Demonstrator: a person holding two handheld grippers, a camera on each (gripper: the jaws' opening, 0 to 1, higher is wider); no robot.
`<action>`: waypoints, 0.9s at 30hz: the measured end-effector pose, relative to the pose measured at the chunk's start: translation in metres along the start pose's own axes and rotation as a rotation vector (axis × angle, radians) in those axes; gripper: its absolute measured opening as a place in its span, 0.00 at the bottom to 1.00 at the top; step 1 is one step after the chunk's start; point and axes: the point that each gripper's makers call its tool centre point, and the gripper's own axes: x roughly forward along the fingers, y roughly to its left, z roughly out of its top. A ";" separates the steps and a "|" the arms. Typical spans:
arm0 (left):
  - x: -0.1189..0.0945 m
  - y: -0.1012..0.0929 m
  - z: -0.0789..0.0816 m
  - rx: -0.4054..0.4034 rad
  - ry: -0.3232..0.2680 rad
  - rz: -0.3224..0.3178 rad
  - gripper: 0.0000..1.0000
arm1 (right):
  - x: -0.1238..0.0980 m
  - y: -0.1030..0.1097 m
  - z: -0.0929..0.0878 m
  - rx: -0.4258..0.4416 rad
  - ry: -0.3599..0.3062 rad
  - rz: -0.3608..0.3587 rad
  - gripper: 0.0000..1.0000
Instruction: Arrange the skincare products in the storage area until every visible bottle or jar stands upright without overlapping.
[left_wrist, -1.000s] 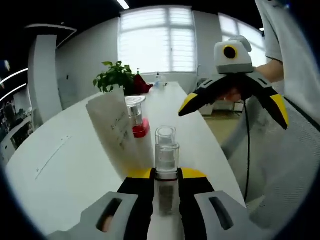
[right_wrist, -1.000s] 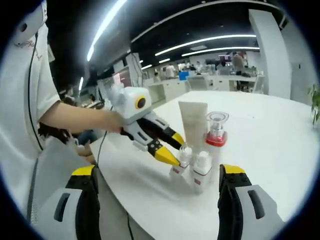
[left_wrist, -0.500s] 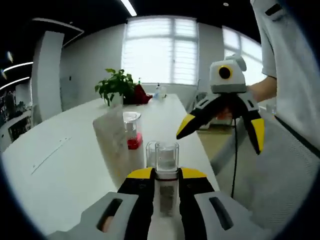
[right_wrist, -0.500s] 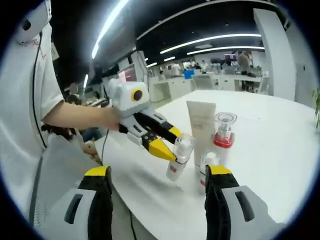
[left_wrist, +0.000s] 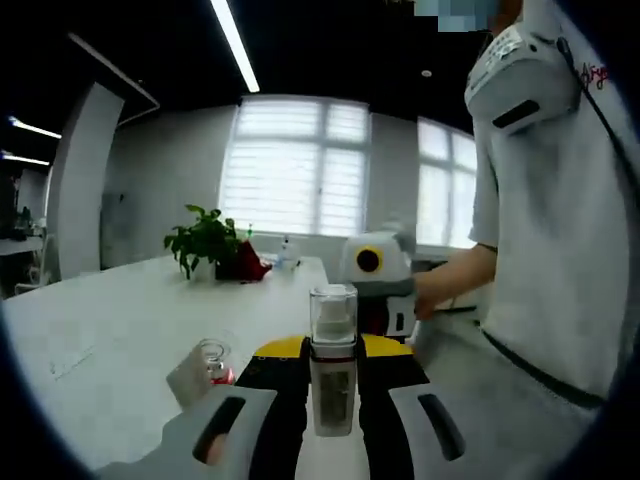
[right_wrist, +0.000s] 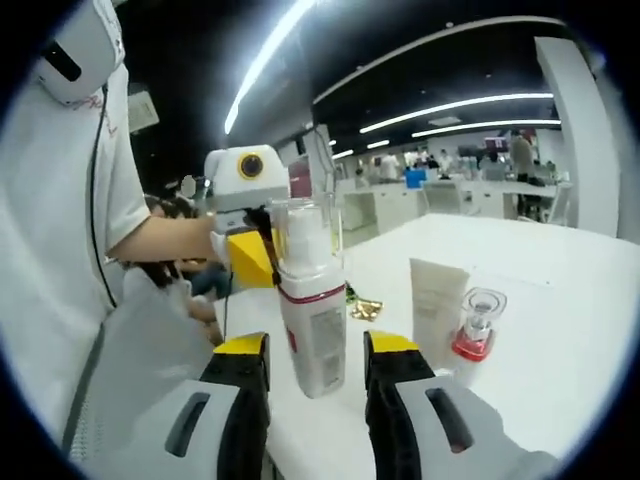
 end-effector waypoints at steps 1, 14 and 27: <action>-0.001 0.000 0.002 0.004 -0.002 0.002 0.18 | -0.001 0.002 0.003 -0.005 -0.003 0.010 0.32; 0.000 -0.011 0.015 0.017 -0.028 -0.017 0.18 | 0.003 0.017 0.018 -0.047 -0.013 0.087 0.30; -0.001 -0.014 0.026 0.003 -0.068 -0.032 0.18 | 0.002 0.024 0.025 -0.040 -0.027 0.120 0.23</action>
